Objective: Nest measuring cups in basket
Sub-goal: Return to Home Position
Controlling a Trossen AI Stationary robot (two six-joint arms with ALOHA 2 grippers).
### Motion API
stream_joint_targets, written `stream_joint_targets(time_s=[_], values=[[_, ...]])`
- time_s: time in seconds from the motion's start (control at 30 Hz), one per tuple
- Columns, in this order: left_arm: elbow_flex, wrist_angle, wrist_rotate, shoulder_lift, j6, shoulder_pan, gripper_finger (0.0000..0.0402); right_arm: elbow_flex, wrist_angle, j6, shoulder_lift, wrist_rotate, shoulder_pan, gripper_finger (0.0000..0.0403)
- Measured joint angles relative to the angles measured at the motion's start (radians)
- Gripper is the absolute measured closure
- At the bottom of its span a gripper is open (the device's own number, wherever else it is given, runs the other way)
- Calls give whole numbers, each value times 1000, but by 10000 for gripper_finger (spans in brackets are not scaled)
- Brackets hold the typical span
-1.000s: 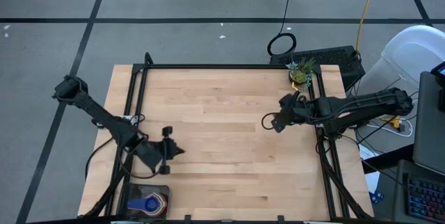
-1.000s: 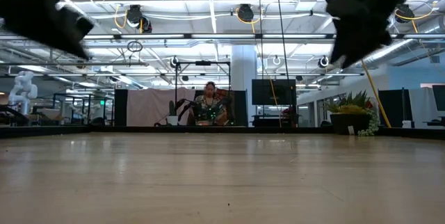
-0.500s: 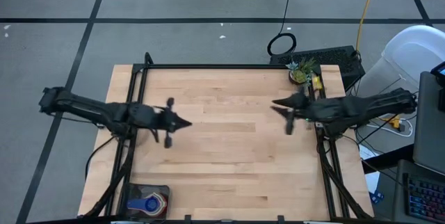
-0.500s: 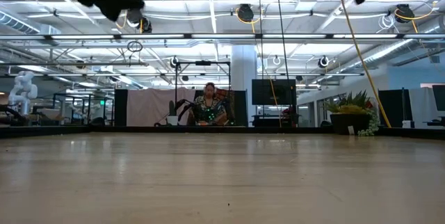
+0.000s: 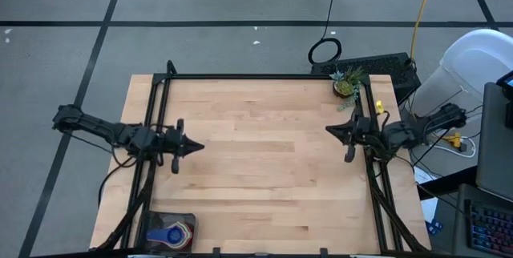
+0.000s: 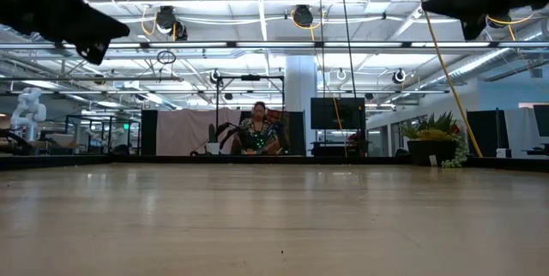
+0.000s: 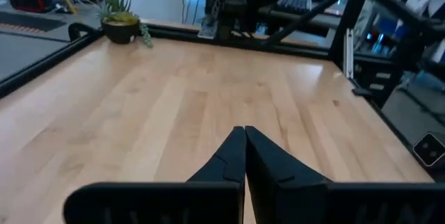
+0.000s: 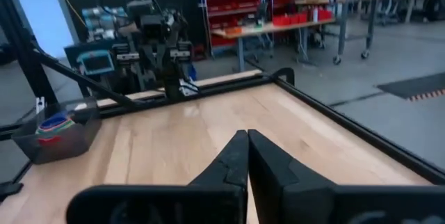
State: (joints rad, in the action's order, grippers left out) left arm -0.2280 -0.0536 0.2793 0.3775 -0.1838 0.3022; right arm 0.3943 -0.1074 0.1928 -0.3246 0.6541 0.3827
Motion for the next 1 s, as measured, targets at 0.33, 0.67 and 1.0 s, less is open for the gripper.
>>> stream_joint_targets(time_s=[0.33, 0.67, 1.0], values=[[106, 113, 7, -54, 46, 9, 400, -346, 279, -57, 268, -131, -25, 403], [175, 214, -31, -53, 74, 1, 400, -375, 248, -25, 314, -313, -147, 403], [219, 262, -131, -51, 69, -87, 401, -377, 223, 20, 299, -446, -245, 403]])
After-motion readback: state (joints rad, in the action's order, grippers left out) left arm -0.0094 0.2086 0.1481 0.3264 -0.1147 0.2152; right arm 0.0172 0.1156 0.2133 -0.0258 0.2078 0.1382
